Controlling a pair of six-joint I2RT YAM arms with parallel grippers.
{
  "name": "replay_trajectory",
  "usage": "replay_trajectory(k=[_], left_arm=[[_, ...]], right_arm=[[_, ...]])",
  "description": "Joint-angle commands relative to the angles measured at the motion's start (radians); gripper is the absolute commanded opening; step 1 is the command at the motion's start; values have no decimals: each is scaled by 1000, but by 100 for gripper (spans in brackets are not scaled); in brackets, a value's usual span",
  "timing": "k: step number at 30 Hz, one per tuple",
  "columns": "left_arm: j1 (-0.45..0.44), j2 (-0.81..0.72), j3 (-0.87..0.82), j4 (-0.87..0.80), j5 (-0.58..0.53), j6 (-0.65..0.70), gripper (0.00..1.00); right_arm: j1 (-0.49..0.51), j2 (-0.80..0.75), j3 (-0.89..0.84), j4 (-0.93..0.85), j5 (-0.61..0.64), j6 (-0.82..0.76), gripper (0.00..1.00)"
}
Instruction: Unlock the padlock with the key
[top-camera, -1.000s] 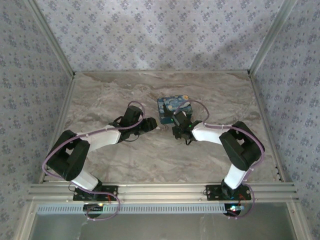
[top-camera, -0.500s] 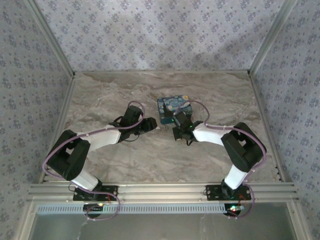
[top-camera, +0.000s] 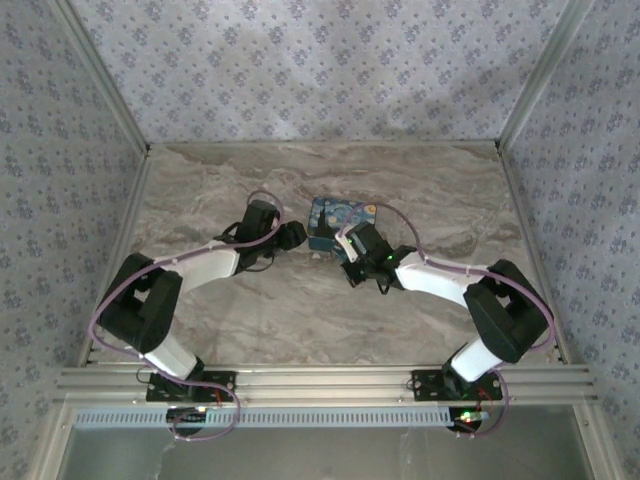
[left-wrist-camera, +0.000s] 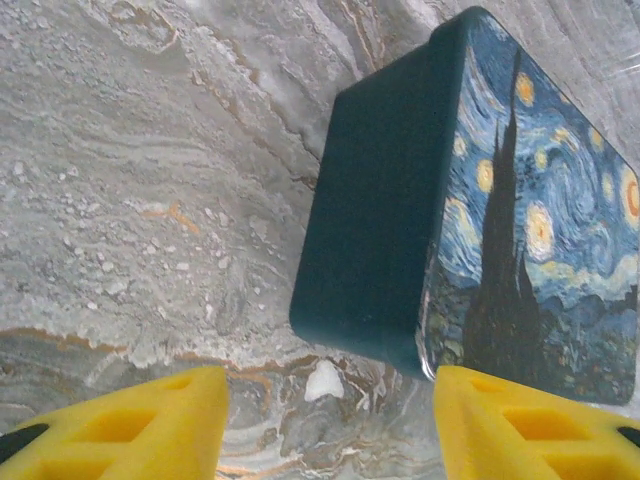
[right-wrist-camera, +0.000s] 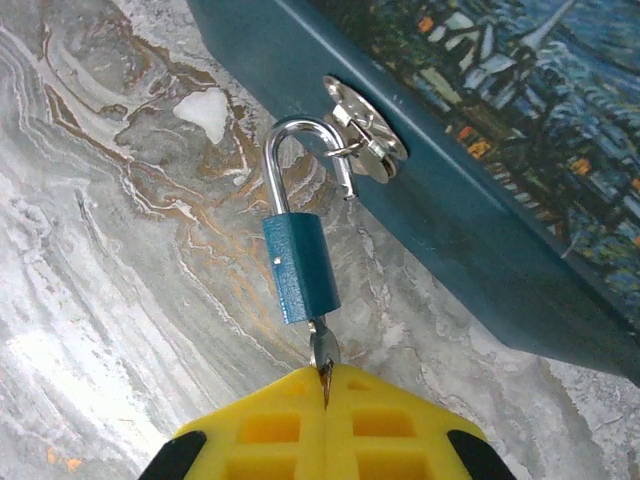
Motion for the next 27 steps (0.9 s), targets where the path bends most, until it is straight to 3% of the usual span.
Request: replay_trajectory(k=[1, 13, 27], left_arm=[[9, 33, 48, 14, -2, 29, 56], [15, 46, 57, 16, 11, 29, 56], [48, 66, 104, -15, -13, 84, 57]], right_arm=[[10, -1, 4, -5, 9, -88, 0], [25, 78, 24, 187, 27, -197, 0], [22, 108, 38, 273, -36, -249, 0]])
